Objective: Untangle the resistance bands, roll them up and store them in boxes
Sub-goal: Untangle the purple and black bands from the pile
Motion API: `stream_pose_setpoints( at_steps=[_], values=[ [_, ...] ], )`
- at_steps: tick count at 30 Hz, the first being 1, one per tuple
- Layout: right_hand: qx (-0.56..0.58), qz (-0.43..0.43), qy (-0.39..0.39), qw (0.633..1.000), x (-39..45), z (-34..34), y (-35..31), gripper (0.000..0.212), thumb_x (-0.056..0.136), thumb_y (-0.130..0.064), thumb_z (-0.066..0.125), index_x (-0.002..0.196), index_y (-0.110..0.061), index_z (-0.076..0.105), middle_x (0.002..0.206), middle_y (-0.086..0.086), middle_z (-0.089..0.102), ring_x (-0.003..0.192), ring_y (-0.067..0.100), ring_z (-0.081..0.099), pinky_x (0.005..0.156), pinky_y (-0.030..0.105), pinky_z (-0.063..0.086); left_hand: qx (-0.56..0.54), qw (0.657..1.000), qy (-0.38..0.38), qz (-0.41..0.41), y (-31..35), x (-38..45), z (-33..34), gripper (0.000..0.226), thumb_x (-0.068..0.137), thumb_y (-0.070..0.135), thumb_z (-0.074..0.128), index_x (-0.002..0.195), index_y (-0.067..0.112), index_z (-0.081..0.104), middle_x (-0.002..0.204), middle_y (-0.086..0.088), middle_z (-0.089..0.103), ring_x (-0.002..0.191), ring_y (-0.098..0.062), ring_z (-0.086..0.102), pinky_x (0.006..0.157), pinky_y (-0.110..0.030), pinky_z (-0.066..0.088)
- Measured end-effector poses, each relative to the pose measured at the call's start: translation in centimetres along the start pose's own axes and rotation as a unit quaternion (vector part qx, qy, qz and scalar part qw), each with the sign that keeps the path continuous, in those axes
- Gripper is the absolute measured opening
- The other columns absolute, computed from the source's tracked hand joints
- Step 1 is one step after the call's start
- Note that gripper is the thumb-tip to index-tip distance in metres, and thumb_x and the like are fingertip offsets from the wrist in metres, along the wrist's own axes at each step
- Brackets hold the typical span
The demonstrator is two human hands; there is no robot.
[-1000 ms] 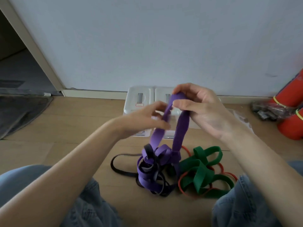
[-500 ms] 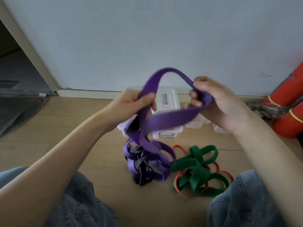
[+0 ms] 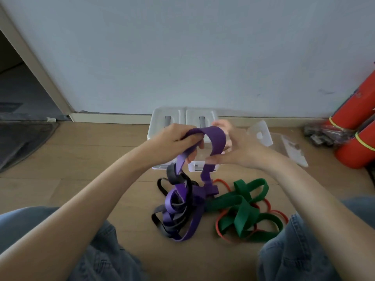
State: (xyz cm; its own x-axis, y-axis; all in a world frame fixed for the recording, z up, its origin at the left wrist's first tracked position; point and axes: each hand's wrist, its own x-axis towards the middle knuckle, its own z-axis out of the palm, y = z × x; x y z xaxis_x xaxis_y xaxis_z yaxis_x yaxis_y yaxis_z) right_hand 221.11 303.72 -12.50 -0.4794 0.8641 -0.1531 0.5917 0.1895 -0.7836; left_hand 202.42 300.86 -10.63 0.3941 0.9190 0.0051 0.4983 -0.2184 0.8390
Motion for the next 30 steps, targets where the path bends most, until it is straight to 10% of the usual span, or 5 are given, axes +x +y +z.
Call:
stream_pose_setpoints(
  at_steps=[8,12,17,24,30],
  values=[
    [0.139,-0.098,0.128,0.977,0.5,0.2,-1.0,0.012,0.082,-0.014,0.068,0.093,-0.020,0.065,0.073,0.000,0.068,0.056,0.008,0.062,0.054,0.019,0.050,-0.003,0.993,0.044,-0.106,-3.1,0.7,1.6,0.016,0.095,0.005,0.040,0.104,0.014,0.050,0.092,-0.004,0.058,0.082,-0.014,0.051,0.065,-0.014,0.039],
    [0.015,-0.009,0.003,1.000,0.7,0.5,-0.6,0.053,0.064,-0.053,0.073,0.107,-0.025,0.058,0.093,-0.008,0.068,0.084,0.006,0.064,0.076,0.023,0.052,-0.014,0.987,0.046,-0.155,-4.2,0.9,1.8,0.018,0.093,0.002,0.041,0.106,0.013,0.047,0.091,-0.001,0.055,0.081,-0.012,0.049,0.066,-0.015,0.039],
    [0.044,-0.010,0.021,0.999,1.0,2.9,-0.9,0.028,0.079,-0.026,0.072,0.101,-0.010,0.064,0.087,0.006,0.070,0.075,0.020,0.065,0.064,0.026,0.050,-0.154,0.976,0.106,-0.108,-4.3,1.8,1.8,0.024,0.094,0.006,0.045,0.105,0.027,0.049,0.098,0.002,0.059,0.086,-0.011,0.056,0.070,-0.012,0.045],
    [0.243,-0.030,0.062,0.968,0.1,0.1,-2.0,0.011,0.081,-0.012,0.069,0.091,-0.006,0.067,0.079,0.005,0.069,0.073,0.013,0.066,0.073,0.026,0.055,0.179,0.965,-0.132,-0.142,-10.5,-0.1,4.9,0.039,0.086,0.016,0.058,0.124,0.017,0.049,0.118,-0.002,0.060,0.112,-0.021,0.054,0.095,-0.037,0.045],
    [0.195,-0.019,0.229,0.954,0.4,-0.4,-1.3,0.019,0.071,-0.027,0.078,0.075,-0.012,0.066,0.069,0.001,0.063,0.067,0.014,0.057,0.069,0.030,0.047,0.420,0.827,-0.162,-0.337,-13.2,-0.9,2.8,0.063,0.086,0.024,0.061,0.137,0.010,0.026,0.120,-0.010,0.057,0.107,-0.027,0.057,0.078,-0.034,0.046]
  ],
)
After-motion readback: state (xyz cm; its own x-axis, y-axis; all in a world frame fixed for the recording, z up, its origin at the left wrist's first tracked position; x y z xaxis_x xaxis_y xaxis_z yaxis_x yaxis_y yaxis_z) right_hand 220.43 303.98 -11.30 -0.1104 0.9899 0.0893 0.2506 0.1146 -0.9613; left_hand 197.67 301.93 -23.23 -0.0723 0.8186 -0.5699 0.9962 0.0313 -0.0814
